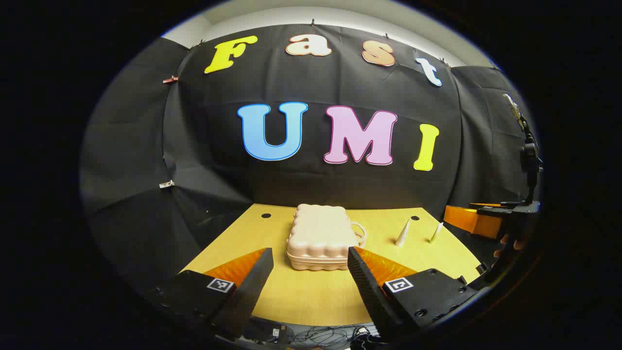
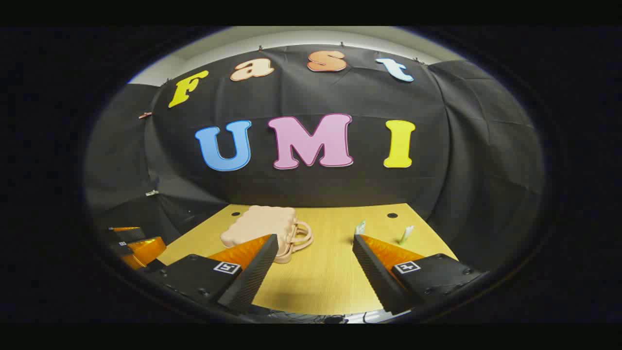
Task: First open the suitcase, pack the skin care products into it, and then close the suitcase.
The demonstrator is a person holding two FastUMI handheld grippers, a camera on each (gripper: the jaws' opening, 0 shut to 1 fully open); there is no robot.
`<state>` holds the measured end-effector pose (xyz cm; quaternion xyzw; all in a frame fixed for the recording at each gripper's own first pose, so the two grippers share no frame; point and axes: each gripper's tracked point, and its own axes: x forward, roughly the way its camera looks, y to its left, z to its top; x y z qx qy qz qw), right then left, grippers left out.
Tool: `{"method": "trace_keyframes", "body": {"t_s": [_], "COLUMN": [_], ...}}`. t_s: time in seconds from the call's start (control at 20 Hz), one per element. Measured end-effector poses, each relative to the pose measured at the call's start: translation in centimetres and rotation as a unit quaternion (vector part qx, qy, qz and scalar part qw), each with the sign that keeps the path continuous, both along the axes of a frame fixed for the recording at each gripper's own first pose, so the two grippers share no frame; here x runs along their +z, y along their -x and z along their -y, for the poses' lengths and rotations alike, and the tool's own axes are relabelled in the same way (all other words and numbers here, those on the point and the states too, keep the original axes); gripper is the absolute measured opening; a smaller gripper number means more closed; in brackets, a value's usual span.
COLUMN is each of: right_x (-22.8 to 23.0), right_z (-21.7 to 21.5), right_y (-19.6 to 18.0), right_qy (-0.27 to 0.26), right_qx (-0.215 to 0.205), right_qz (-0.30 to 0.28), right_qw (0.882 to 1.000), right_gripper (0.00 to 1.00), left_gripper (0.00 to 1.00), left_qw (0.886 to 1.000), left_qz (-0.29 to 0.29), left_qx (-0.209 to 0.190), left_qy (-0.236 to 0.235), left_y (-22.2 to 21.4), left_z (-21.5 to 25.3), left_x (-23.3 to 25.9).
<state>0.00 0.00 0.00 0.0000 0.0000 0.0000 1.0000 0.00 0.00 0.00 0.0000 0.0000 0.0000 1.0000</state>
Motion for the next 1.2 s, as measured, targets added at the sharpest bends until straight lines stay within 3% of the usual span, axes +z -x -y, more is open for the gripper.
{"method": "trace_keyframes", "body": {"t_s": [0.45,1.2], "right_x": [0.9,1.4], "right_z": [2.4,11.6], "right_y": [-4.0,-5.0], "right_qy": [-0.006,-0.029], "right_qx": [0.01,-0.056], "right_qz": [-0.004,0.011], "right_qw": [1.0,0.998], "right_gripper": [0.98,0.98], "left_gripper": [0.97,0.97], "left_qw": [1.0,0.997], "left_qz": [0.0,0.005], "left_qx": [-0.005,-0.078], "left_qy": [-0.01,-0.011], "left_y": [-5.0,-12.2], "left_z": [3.6,11.0], "left_x": [2.0,3.5]}}
